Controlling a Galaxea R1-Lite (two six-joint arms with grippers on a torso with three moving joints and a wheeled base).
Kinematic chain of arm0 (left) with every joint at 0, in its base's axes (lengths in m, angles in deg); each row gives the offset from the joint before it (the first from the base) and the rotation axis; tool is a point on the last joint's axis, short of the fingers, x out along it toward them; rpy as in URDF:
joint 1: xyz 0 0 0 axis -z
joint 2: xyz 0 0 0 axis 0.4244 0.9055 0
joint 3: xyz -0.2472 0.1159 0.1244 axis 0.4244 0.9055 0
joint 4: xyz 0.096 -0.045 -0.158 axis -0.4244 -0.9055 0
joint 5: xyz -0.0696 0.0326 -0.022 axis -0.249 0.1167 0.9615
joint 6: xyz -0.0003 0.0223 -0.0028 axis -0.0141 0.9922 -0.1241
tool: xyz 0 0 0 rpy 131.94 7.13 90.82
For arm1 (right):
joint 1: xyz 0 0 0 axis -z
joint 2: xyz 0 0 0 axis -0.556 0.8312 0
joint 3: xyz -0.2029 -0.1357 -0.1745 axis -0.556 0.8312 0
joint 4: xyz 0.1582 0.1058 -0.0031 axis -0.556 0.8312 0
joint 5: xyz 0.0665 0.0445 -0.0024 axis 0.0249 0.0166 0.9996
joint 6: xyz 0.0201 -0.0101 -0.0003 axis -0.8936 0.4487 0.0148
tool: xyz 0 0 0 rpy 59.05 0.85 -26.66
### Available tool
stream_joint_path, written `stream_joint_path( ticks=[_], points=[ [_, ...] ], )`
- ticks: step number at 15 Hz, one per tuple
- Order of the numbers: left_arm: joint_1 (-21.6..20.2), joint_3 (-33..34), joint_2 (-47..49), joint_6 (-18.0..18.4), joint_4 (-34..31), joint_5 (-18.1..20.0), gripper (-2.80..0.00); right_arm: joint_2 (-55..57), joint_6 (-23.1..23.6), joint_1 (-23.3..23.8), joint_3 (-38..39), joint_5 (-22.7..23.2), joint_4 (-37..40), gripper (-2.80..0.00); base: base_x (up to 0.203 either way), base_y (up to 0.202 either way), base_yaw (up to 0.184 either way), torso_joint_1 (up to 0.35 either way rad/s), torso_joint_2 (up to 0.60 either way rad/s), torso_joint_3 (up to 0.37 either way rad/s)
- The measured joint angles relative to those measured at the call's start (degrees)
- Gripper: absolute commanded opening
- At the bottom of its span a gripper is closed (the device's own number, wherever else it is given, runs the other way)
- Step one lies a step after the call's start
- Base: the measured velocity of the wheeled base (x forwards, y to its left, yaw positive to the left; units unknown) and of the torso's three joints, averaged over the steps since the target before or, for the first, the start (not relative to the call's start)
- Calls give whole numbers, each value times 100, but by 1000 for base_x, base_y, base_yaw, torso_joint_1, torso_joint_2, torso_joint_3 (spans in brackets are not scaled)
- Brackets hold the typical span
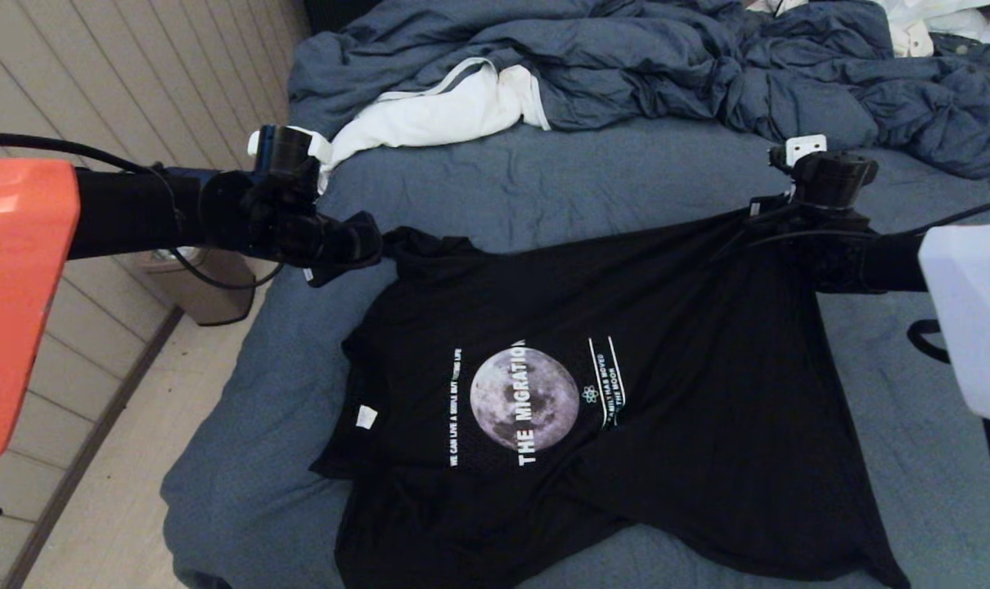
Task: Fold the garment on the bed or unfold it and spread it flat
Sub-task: Unford the black T-shirt
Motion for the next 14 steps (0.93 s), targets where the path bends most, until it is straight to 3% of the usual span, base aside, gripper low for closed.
stream_joint_path(
  ticks=[10, 11, 14],
  points=[
    [6, -39, 40, -55, -5, -39, -280, 119, -10, -17, 0, 203, 99, -280, 0, 0, 0, 0, 0, 0],
    [3, -44, 38, -57, -5, -39, -280, 124, -10, -7, 0, 249, 117, 0, 0, 0, 0, 0, 0, 0],
    [-2, -52, 40, -60, -5, -43, -280, 113, -44, 13, 10, 342, 159, 0, 0, 0, 0, 0, 0, 0]
  ],
)
